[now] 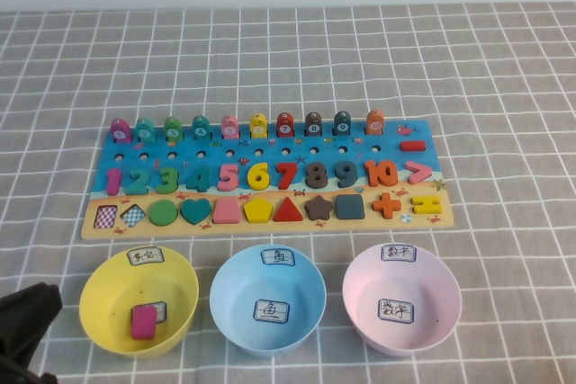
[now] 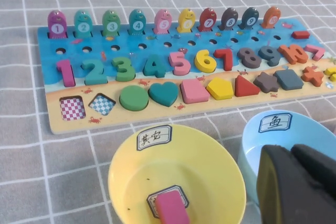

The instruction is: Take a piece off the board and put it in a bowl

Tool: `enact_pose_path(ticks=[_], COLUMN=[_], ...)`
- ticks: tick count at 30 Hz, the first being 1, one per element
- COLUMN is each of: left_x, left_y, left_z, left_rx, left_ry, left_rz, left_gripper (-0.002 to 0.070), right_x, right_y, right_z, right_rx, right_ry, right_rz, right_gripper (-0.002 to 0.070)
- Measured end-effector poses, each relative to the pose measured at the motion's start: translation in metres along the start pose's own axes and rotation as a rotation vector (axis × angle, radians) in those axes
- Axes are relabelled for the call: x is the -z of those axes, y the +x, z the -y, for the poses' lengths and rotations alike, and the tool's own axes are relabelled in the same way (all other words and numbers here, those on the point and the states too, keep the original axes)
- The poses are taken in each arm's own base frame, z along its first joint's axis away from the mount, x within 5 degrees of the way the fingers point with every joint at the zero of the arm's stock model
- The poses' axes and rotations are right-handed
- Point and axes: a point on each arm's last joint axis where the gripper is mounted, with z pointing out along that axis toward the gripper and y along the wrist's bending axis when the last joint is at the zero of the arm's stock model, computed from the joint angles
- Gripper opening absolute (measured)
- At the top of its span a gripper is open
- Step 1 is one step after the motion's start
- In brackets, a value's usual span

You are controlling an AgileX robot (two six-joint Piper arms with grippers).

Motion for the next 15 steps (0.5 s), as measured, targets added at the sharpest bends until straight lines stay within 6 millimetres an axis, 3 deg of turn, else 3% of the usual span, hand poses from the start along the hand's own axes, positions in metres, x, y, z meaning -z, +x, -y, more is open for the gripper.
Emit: enact_pose_path(ticks=[9, 15], left_x=[0.0, -0.004], left_y=[-0.002, -0.0003], left_z=[-0.0017, -0.0064], left_rx=[-0.044, -0.09], left_ry=[-0.019, -0.045], left_rz=[0.021, 0.137], left_gripper=[0.0, 0.0], right_x=[0.0, 0.0], right_y=[0.0, 0.0], right_z=[0.0, 0.0], right_rx=[0.0, 0.0], right_ry=[0.0, 0.0], right_rz=[0.0, 0.0], right_gripper=[-0.0017, -0.0017])
